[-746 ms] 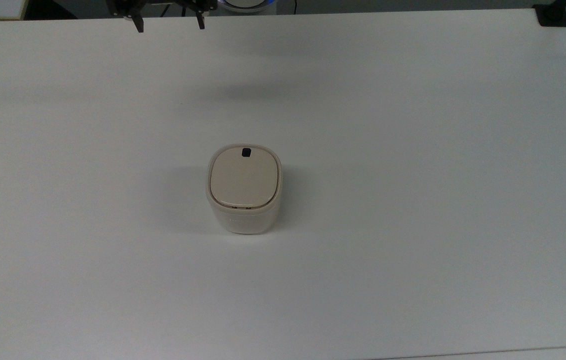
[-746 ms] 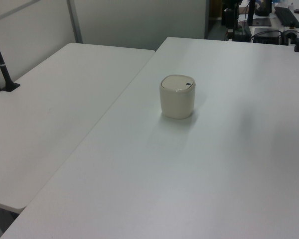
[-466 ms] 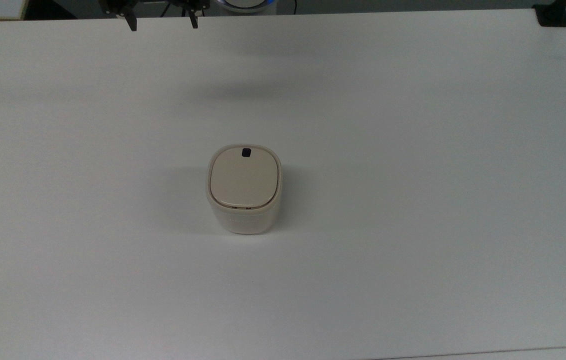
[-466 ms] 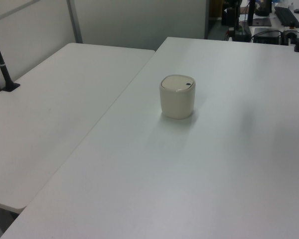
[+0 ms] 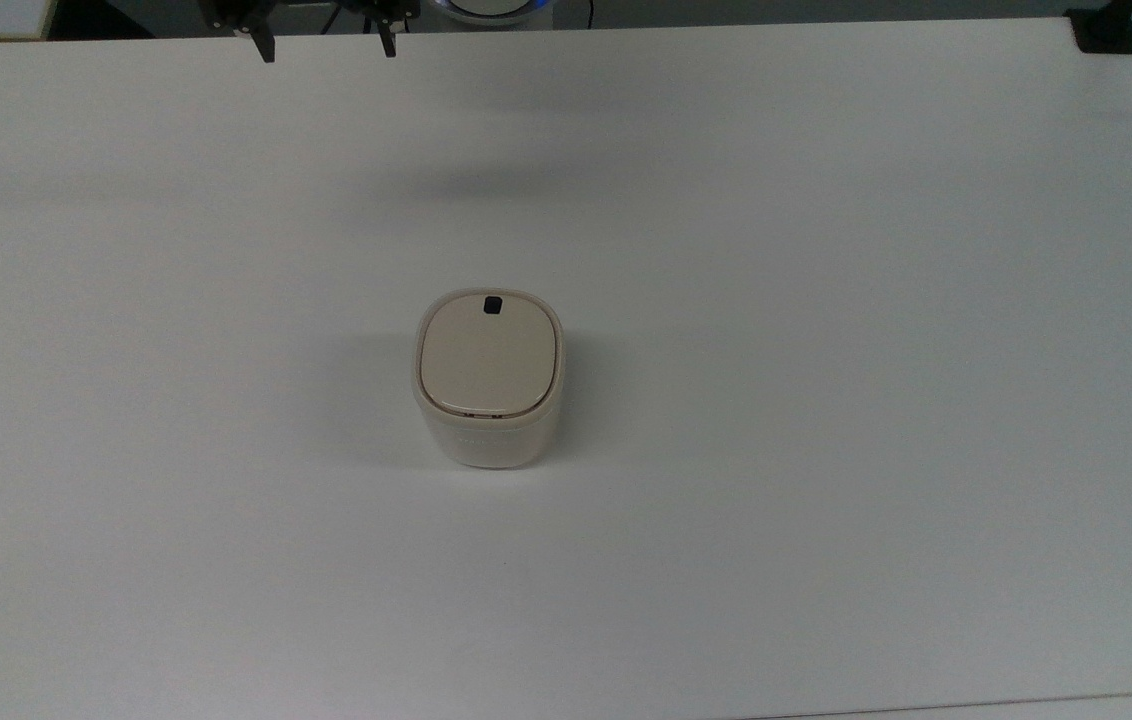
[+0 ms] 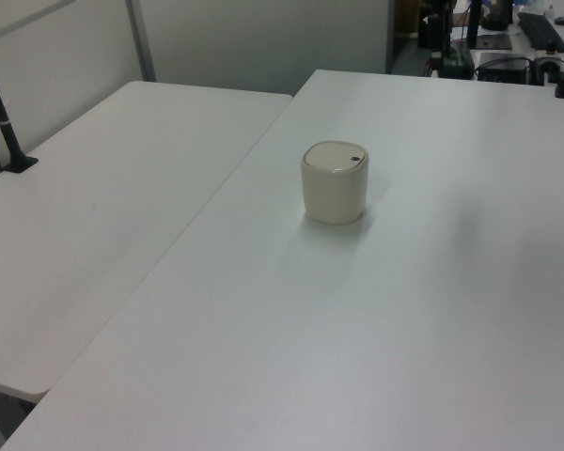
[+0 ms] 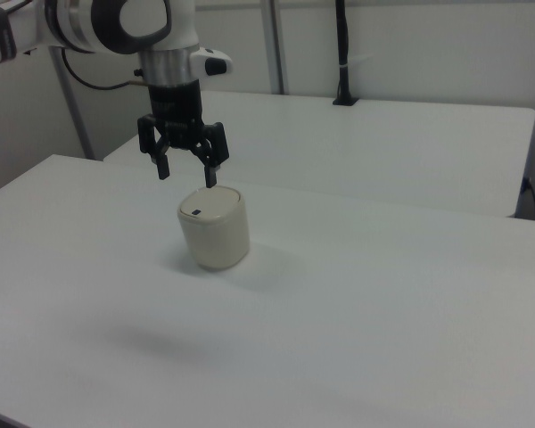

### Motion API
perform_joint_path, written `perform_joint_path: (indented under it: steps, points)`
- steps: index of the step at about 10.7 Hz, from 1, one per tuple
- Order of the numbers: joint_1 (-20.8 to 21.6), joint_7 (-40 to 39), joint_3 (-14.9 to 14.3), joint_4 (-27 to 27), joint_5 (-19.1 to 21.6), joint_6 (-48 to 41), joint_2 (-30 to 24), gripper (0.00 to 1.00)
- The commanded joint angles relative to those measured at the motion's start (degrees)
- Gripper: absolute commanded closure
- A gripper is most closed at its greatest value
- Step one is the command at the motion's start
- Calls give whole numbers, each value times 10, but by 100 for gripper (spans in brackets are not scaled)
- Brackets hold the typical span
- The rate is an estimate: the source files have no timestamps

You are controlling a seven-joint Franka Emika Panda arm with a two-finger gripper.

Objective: Open the trash bin

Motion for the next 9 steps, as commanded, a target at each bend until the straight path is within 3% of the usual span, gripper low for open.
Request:
perform_joint_path:
  steps: [1, 3, 5, 6, 9]
  points:
    - [0, -10, 1, -5, 5, 23, -5, 38]
    - [0, -9, 1, -6, 25, 58, 8, 63]
    - [1, -8, 1, -5, 35, 106, 27, 74]
    - [1, -9, 2, -6, 48, 129, 33, 86]
    - [17, -3, 7, -6, 75, 200, 85, 89]
